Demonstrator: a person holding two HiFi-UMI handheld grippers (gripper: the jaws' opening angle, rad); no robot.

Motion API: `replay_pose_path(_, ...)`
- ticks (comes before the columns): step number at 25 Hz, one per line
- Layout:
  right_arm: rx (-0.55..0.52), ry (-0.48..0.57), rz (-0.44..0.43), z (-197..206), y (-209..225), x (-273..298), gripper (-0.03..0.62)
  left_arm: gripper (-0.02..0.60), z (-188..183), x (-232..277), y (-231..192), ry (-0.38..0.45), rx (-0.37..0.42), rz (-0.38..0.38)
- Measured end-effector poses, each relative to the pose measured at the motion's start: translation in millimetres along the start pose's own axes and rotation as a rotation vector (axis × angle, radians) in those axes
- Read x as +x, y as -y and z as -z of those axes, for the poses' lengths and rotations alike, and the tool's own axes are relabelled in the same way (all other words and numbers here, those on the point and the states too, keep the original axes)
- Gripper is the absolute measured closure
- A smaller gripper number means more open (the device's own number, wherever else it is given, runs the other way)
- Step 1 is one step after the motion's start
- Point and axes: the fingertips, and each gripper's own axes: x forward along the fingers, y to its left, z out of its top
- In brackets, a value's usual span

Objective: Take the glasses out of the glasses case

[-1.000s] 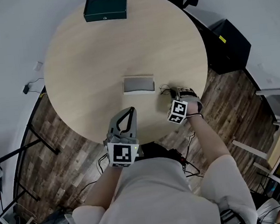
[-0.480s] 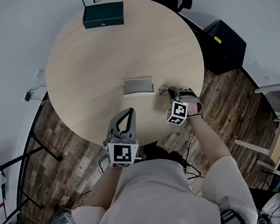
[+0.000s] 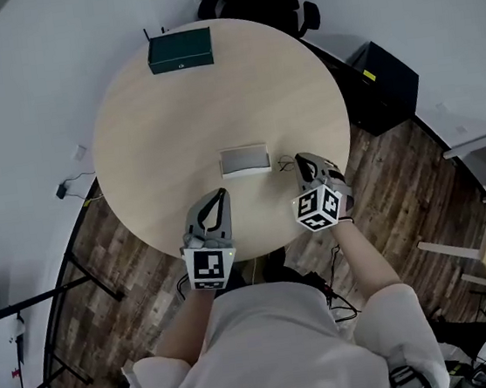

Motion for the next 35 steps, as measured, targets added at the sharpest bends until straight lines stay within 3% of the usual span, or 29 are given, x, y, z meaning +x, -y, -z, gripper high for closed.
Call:
replay_pose_path(8, 0.464, 0.245, 0.089, -61, 14, -84, 0.582, 0.572, -25, -21, -9, 0.087, -0.044, -0.029)
replay_pose_path(12, 0.605, 0.331, 0.11, -75, 11, -117, 0.582, 0.572, -38, -35, -13, 0.125, -0.073, -0.053)
replay_pose_path(20, 0.738, 0.47, 0.103, -102, 3, -172, 0.582, 0.572, -60, -61, -17, 0.167, -0.148, -0.09)
replay_pose_path(35, 0.787, 0.535, 0.131, -114, 1, -206, 0.582, 0.572, -82, -81, -3, 0.183, -0.112, -0.101)
